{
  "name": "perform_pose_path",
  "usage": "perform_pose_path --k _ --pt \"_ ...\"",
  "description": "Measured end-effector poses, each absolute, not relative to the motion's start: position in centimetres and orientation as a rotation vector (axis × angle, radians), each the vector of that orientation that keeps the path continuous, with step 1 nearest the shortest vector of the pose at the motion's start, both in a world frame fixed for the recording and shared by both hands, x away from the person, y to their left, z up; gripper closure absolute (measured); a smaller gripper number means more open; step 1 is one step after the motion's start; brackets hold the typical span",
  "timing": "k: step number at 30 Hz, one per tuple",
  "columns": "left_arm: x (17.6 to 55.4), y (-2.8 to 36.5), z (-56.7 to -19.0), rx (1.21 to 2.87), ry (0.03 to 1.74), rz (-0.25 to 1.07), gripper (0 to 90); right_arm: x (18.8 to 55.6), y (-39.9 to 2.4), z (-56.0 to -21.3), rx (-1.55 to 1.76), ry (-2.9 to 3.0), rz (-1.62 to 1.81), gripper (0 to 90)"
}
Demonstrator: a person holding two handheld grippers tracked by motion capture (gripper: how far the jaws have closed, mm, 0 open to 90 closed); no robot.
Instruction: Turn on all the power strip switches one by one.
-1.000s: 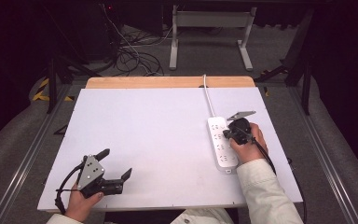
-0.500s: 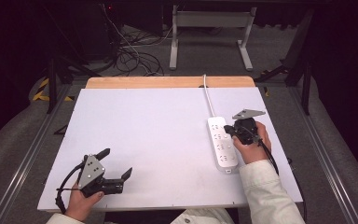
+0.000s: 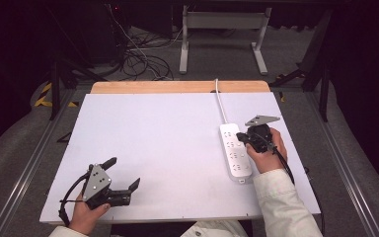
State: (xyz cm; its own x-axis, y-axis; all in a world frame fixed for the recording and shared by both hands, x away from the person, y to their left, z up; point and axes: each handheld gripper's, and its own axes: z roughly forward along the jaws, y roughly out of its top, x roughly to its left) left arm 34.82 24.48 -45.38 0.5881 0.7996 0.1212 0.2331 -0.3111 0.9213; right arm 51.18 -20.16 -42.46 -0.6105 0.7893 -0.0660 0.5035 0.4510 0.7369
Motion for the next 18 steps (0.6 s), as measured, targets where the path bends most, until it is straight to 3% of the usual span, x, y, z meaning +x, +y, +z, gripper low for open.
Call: perform_pose_path --k 18 --pt "35.1 24.6 -45.5 1.843 0.852 0.727 4.7 53.8 -19.9 -43.2 1.122 2.286 0.974 90.0"
